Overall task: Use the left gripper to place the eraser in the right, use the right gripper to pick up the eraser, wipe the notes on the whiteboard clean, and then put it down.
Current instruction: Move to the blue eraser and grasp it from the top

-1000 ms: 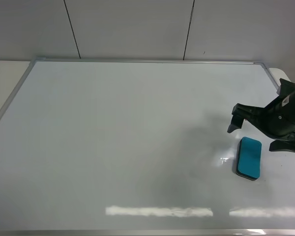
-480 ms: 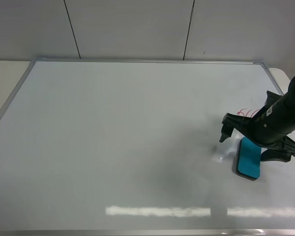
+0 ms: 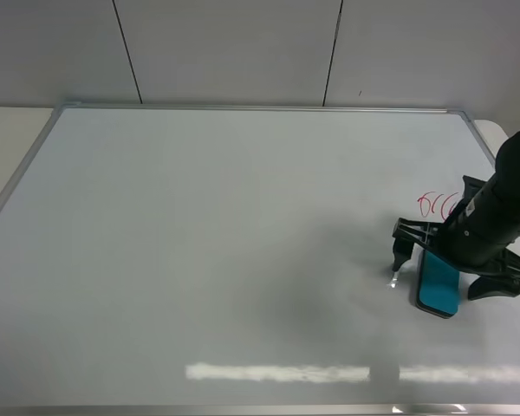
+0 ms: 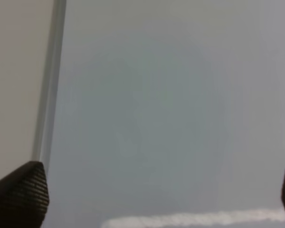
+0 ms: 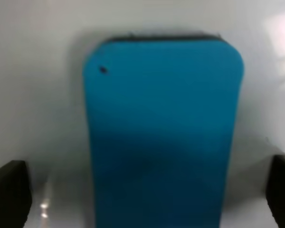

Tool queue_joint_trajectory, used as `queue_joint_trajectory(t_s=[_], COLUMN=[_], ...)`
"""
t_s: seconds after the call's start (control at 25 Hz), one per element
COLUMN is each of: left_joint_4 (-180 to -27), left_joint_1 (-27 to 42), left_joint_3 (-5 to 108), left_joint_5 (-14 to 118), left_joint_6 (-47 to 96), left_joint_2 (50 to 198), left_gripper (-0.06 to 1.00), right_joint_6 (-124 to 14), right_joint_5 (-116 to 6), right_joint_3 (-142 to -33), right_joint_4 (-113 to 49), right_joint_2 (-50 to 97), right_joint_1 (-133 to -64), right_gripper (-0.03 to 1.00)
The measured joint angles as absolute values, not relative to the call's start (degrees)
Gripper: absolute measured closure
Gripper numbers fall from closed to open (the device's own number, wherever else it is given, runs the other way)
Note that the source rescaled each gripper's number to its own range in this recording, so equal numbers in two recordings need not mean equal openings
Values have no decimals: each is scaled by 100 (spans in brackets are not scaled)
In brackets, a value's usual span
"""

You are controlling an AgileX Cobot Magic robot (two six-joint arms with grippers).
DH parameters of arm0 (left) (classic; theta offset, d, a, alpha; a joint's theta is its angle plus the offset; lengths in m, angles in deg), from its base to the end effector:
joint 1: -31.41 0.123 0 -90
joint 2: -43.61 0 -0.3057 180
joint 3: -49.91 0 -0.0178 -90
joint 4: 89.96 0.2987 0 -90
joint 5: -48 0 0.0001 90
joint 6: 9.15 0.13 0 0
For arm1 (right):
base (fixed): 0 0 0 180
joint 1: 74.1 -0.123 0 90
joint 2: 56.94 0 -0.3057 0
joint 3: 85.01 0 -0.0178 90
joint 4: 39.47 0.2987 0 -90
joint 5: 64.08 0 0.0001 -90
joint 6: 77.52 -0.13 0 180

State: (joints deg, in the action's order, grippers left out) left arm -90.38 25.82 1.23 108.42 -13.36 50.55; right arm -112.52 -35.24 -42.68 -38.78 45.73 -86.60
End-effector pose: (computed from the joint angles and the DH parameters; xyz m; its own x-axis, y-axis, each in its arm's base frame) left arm 0.0494 -0.0057 0.2861 -0.4435 -0.0340 -0.8956 0.0692 0.9950 -0.0720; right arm 0.2603 0.0585 0.0575 -0.9156 0.3933 -0.0839 0.3886 0.9189 0.0672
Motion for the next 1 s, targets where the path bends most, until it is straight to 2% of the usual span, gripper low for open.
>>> queue_joint_trajectory(t_s=[1.0], left_joint_4=[-9038], left_joint_1=[2582], left_joint_3=[123], left_joint_5=[10842], left_joint_6=[-1335], left_joint_2=[5055], left_gripper=[-6], right_joint_6=[-11252], right_joint_5=[-2982], right_joint_3=[-4237], right_joint_4=[-4528], right_joint_2=[4214], right_joint_1=[-8660], right_gripper=[-3])
